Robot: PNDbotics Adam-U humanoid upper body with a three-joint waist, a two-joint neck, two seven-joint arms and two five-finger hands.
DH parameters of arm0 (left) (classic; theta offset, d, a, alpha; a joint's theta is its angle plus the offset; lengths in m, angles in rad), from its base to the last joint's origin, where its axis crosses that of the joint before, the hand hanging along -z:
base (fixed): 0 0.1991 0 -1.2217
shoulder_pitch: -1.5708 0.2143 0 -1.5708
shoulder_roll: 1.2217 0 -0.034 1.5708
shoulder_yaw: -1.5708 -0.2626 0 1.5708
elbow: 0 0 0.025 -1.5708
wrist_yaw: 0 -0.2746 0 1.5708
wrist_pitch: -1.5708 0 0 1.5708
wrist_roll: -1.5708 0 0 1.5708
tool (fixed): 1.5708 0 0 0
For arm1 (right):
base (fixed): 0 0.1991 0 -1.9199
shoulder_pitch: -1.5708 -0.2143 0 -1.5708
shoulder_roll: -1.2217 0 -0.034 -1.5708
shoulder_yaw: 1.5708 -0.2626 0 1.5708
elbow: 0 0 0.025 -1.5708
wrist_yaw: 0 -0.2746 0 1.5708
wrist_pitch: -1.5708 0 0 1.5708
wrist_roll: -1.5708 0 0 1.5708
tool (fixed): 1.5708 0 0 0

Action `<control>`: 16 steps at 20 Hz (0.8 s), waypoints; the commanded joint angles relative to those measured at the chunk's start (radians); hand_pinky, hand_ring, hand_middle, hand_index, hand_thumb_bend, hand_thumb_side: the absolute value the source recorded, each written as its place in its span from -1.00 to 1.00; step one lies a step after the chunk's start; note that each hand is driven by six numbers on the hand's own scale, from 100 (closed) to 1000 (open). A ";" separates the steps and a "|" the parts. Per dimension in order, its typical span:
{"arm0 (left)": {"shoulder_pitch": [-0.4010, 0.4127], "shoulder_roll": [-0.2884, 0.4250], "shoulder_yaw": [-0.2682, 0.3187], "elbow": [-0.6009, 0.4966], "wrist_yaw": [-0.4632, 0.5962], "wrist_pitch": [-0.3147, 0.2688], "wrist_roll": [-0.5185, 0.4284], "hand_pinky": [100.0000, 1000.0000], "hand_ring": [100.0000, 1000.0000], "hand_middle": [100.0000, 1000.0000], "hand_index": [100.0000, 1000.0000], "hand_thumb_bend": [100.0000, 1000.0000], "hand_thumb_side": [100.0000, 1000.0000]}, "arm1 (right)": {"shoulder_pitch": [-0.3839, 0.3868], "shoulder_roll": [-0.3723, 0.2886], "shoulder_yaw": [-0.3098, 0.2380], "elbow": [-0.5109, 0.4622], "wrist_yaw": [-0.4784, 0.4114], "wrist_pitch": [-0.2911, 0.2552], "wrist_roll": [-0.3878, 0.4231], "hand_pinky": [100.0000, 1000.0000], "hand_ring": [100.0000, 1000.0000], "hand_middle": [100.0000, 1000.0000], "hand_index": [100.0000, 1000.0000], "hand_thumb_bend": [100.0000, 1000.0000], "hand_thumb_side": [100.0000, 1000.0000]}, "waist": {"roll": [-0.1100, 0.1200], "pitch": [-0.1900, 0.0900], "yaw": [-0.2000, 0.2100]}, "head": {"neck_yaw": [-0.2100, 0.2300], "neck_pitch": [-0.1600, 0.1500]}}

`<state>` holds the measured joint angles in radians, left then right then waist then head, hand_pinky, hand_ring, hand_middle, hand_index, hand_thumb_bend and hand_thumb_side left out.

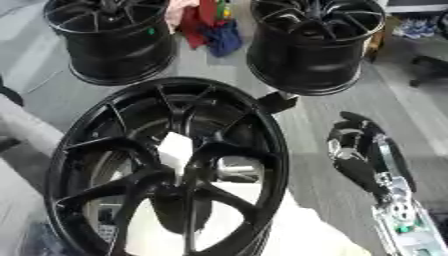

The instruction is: Pull the pin out of the wheel hub.

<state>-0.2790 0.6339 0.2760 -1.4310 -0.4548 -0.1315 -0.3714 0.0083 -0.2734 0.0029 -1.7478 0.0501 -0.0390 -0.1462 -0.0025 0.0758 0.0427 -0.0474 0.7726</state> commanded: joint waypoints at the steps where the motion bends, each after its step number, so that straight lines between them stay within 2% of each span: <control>1: 0.012 -0.059 0.069 -0.106 0.060 0.019 0.059 0.21 0.18 0.42 0.56 -0.43 -0.44 | -0.014 -0.002 -0.007 -0.018 -0.007 0.000 -0.002 0.27 0.09 0.25 0.60 -1.00 -0.79 | -0.001 -0.004 0.003 | -0.003 -0.003; 6: 0.061 -0.195 0.099 -0.242 0.143 0.094 0.142 0.20 0.17 0.40 0.54 -0.45 -0.51 | -0.016 0.004 -0.006 -0.019 -0.008 0.000 -0.002 0.27 0.09 0.25 0.60 -1.00 -0.79 | -0.011 0.000 0.010 | -0.007 -0.003; 10: 0.091 -0.306 0.085 -0.322 0.212 0.150 0.210 0.20 0.17 0.40 0.54 -0.47 -0.54 | -0.019 0.002 -0.003 -0.022 -0.008 0.001 0.001 0.27 0.09 0.25 0.60 -1.00 -0.79 | -0.014 0.001 0.014 | -0.008 -0.003; 12: 0.107 -0.347 0.066 -0.337 0.249 0.157 0.248 0.21 0.18 0.40 0.54 -0.47 -0.53 | -0.019 0.001 -0.002 -0.023 -0.007 0.001 0.002 0.27 0.09 0.25 0.60 -1.00 -0.79 | -0.016 0.001 0.015 | -0.009 -0.003; 16: 0.127 -0.368 0.038 -0.316 0.324 0.146 0.323 0.20 0.17 0.40 0.54 -0.48 -0.54 | -0.024 -0.005 0.000 -0.029 -0.007 0.002 0.005 0.27 0.09 0.25 0.60 -1.00 -0.79 | -0.021 0.000 0.018 | -0.010 -0.003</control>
<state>-0.1458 0.2572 0.3202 -1.7348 -0.1542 0.0174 -0.0714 -0.0043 -0.2594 0.0062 -1.7524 0.0498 -0.0365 -0.1434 -0.0258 0.0843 0.0600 -0.0560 0.7726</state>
